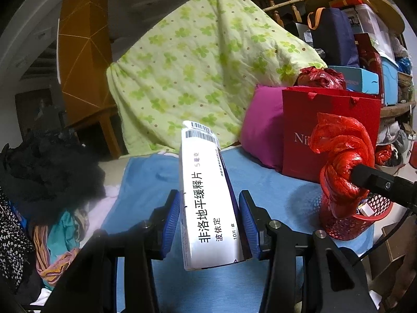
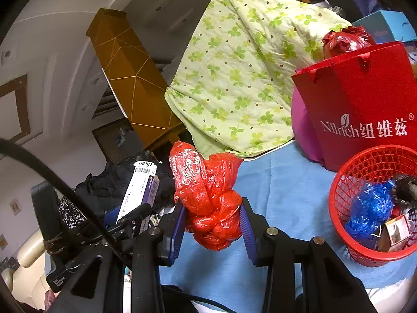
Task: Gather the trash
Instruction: 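Carry the white box and red bag toward the red mesh basket with both grippers, then lower the white box and red bag into the basket with both grippers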
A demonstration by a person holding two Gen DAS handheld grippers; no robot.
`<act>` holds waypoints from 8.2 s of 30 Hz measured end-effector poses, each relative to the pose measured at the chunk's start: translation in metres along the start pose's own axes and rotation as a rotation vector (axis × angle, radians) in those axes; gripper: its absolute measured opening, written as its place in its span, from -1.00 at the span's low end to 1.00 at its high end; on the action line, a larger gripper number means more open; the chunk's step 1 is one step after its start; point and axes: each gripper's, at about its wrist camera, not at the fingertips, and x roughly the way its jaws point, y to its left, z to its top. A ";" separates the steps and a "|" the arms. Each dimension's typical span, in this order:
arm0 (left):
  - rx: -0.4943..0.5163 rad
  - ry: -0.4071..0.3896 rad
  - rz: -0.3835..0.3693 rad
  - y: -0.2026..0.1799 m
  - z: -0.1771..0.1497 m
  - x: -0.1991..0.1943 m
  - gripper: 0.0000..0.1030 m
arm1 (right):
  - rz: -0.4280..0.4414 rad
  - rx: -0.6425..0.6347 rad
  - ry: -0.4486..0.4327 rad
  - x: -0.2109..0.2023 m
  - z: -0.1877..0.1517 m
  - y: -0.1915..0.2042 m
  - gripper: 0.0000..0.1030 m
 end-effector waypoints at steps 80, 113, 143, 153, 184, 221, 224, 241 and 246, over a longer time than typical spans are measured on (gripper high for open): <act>0.184 0.038 -0.136 -0.107 0.011 0.014 -0.07 | -0.107 0.142 -0.125 -0.096 -0.007 -0.055 -0.19; 0.252 0.047 -0.187 -0.142 0.011 0.016 -0.07 | -0.145 0.200 -0.159 -0.119 -0.010 -0.077 -0.19; 0.296 0.048 -0.235 -0.175 0.013 0.018 -0.07 | -0.180 0.246 -0.182 -0.138 -0.015 -0.087 -0.19; 0.298 0.050 -0.258 -0.183 0.013 0.023 -0.06 | -0.250 0.222 -0.188 -0.144 -0.015 -0.087 -0.19; 0.313 0.085 -0.301 -0.206 0.010 0.042 -0.06 | -0.298 0.229 -0.192 -0.144 -0.016 -0.100 -0.19; 0.324 0.147 -0.357 -0.227 0.008 0.069 -0.06 | -0.342 0.276 -0.185 -0.144 -0.016 -0.129 -0.18; 0.325 0.153 -0.364 -0.230 0.008 0.070 -0.06 | -0.344 0.283 -0.183 -0.144 -0.017 -0.133 -0.18; 0.320 0.177 -0.409 -0.244 0.008 0.080 -0.06 | -0.364 0.286 -0.198 -0.151 -0.012 -0.140 -0.18; 0.292 0.195 -0.465 -0.242 0.014 0.088 -0.06 | -0.364 0.274 -0.201 -0.148 -0.006 -0.140 -0.16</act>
